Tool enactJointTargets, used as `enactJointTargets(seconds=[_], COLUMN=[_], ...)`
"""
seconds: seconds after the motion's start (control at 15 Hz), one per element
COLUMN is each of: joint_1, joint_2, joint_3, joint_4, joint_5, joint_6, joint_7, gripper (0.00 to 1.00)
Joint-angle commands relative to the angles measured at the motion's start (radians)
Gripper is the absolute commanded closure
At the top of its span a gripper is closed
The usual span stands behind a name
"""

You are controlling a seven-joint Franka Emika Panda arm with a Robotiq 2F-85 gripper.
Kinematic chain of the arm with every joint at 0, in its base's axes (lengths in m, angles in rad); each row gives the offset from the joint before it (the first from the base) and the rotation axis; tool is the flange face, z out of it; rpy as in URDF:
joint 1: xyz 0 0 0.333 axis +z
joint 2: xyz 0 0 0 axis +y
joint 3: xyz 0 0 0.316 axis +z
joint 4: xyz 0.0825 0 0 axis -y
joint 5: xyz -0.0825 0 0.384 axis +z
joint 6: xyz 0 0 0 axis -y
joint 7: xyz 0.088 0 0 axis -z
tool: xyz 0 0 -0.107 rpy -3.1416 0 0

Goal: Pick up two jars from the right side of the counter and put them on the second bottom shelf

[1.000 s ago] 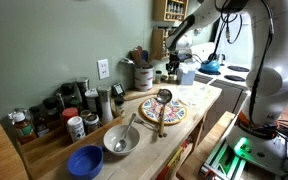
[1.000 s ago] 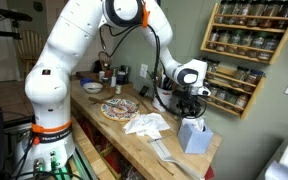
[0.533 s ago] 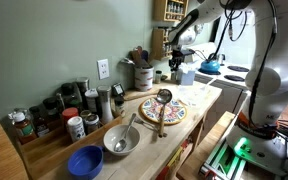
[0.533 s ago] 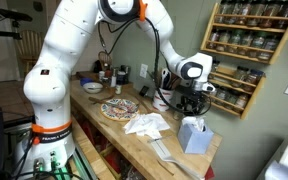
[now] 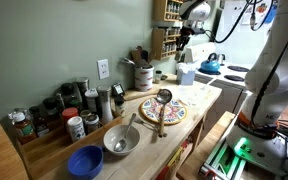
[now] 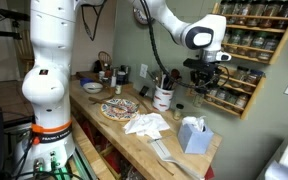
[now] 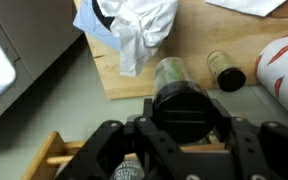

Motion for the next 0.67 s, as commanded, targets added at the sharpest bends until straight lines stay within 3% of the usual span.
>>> enactJointTargets(seconds=[0.0, 0.6], joint_1=[0.010, 0.048], joint_2=[-0.091, -0.234], joint_3=[-0.033, -0.095], joint_4=[-0.025, -0.017], joint_5=[0.063, 0.095], joint_6=[-0.009, 0.017], joint_7=[-0.081, -0.163], gripper=[0.69, 0.69])
